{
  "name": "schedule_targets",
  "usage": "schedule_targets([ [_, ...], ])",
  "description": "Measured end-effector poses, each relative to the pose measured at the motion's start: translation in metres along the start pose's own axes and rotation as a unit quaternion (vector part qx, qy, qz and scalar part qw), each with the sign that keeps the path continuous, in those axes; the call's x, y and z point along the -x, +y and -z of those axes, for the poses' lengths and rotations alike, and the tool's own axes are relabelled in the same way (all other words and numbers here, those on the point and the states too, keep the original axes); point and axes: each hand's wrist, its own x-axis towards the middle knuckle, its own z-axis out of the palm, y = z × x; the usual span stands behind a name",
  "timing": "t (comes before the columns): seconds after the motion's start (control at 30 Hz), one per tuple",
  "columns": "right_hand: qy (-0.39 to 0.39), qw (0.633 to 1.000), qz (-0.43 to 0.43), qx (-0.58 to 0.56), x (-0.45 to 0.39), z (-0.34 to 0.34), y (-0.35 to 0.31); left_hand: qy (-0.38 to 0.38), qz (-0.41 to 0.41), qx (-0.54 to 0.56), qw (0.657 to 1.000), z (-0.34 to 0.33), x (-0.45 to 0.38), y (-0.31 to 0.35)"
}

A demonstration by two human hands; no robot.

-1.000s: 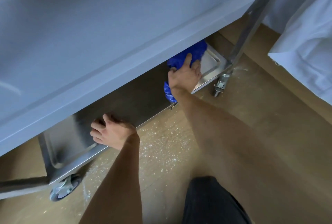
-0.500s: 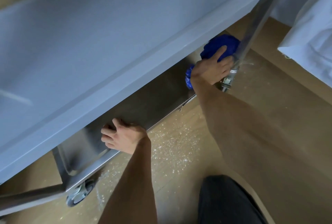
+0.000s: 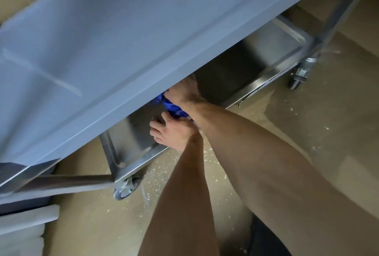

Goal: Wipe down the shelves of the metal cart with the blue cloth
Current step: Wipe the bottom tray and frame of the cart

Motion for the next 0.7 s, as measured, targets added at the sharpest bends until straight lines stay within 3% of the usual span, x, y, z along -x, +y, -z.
schedule_targets([
  [0.2, 0.173, 0.951, -0.248, 0.065, 0.040, 0.046, 0.110, -0.089, 0.015, -0.018, 0.996, 0.024, 0.005, 0.000],
  [0.3, 0.145, 0.942, -0.288, 0.091, 0.044, 0.054, 0.106, -0.081, -0.091, 0.000, 0.993, 0.052, 0.013, -0.029],
  [0.37, 0.109, 0.946, -0.292, 0.092, 0.041, 0.045, 0.087, -0.046, -0.065, -0.027, 0.996, 0.079, 0.017, -0.074],
  [0.47, 0.045, 0.962, -0.258, 0.078, 0.025, 0.018, 0.045, 0.007, 0.109, -0.020, 0.994, 0.111, -0.004, -0.147],
  [0.6, -0.040, 0.988, -0.126, 0.079, 0.004, -0.037, -0.044, 0.031, 0.102, 0.006, 0.994, 0.120, -0.027, -0.169],
  [0.7, -0.080, 0.994, -0.001, 0.069, 0.020, -0.082, -0.123, 0.072, 0.152, 0.041, 0.985, 0.113, -0.031, -0.170],
])
